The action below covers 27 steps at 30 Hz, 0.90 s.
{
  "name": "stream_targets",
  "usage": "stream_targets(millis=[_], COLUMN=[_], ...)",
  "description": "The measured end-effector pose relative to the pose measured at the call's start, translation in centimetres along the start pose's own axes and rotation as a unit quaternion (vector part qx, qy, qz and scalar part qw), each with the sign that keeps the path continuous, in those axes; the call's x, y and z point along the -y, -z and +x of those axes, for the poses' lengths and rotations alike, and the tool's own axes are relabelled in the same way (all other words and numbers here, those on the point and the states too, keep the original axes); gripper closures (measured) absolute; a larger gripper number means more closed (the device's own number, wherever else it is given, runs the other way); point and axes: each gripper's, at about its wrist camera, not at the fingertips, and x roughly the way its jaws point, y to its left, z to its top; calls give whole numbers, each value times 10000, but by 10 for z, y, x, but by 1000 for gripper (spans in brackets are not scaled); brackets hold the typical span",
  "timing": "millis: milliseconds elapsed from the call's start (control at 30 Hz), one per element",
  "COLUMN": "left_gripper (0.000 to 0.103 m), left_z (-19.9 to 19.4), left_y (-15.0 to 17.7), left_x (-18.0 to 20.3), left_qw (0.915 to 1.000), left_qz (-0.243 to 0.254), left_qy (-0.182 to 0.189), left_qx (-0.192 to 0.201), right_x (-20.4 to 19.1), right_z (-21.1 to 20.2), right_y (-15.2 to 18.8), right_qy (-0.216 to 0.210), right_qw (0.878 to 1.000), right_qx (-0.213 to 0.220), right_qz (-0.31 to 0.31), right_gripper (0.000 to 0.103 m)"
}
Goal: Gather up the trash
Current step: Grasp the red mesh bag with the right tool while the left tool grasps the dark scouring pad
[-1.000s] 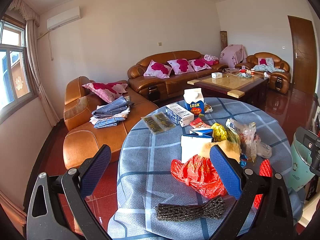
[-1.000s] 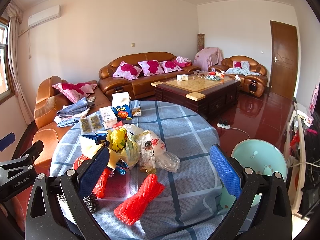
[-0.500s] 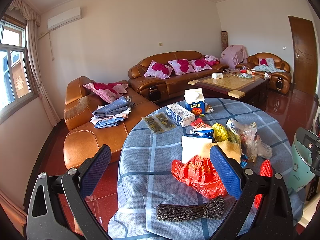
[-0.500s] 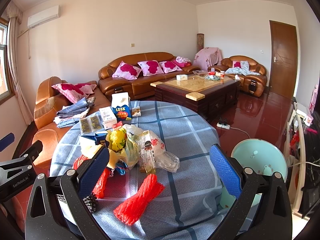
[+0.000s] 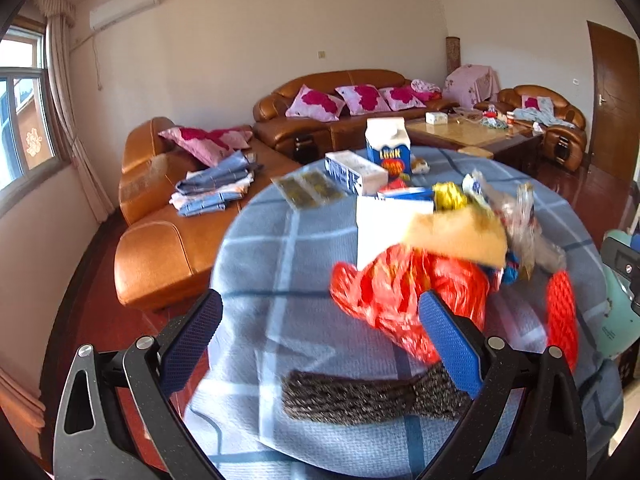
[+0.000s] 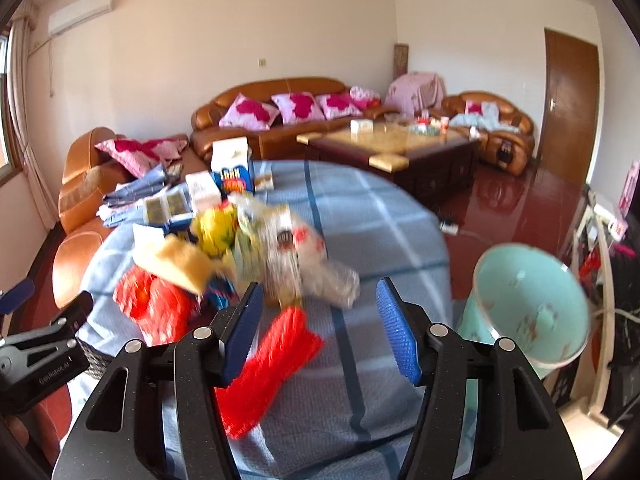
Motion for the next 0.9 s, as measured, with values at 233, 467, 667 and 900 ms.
stream_targets(millis=[233, 467, 667, 900], left_gripper=[7, 31, 79, 80], left_z=[16, 41, 39, 11], left_y=[25, 45, 46, 19], left_x=[5, -2, 4, 4], left_qw=[9994, 9943, 9904, 9906], left_qz=[16, -289, -258, -208], left_qy=[200, 683, 1126, 1320], left_qx=[-290, -765, -765, -296], right_x=[-13, -17, -17, -15], right_z=[30, 45, 38, 18], right_y=[28, 41, 36, 21], right_qy=[-345, -788, -913, -956], right_qw=[9972, 9918, 9924, 9942], right_qx=[-642, -1002, -816, -405], right_qz=[-170, -110, -95, -271], right_gripper=[47, 81, 92, 92])
